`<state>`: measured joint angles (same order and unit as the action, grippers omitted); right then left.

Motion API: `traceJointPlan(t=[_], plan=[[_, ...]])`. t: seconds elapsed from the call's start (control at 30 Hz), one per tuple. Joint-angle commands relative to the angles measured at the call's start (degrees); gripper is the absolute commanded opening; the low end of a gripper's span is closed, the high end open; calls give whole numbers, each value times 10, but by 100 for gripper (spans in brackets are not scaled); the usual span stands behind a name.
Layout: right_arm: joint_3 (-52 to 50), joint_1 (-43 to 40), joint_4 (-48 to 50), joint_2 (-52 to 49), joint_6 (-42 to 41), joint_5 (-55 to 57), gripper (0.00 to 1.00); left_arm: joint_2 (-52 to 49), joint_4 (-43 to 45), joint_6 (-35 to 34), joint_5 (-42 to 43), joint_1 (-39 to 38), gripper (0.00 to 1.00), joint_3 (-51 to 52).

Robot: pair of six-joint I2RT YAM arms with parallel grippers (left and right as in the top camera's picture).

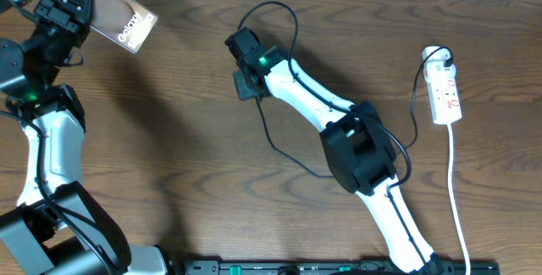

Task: Plug charger to phone and switch on socket
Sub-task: 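Lower the right gripper toward the cable on the table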

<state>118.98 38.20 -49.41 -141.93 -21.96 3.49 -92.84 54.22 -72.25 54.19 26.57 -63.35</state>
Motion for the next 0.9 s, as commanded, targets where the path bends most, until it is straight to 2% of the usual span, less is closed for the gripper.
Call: traceJointPlan(t=[0.0,0.2,0.4,0.53,0.57,0.63,0.7,0.8,0.87], plan=[[-17,6,-69,-17,15,31,1,11,7,-10,8,0,7,-6],[-51,6,-152,-17,14,31,1,11,7,-10,9,0,7,-6],[-122,6,-127,-17,12,28,1,11,7,-9,9,0,7,-6],[-128,6,-119,-17,15,22,1,11,7,-9,9,0,7,-6],[-128,6,-117,-16,18,21,8,11,7,-9,9,0,8,-6],[-128,6,-111,-16,24,21,56,11,7,-9,9,0,7,-6],[-128,6,-103,-16,26,22,85,11,7,-9,8,0,7,-6],[-127,5,-91,-16,28,22,99,11,7,-9,8,0,7,-6],[-126,4,-81,-16,30,22,99,11,7,-9,8,0,7,-6]])
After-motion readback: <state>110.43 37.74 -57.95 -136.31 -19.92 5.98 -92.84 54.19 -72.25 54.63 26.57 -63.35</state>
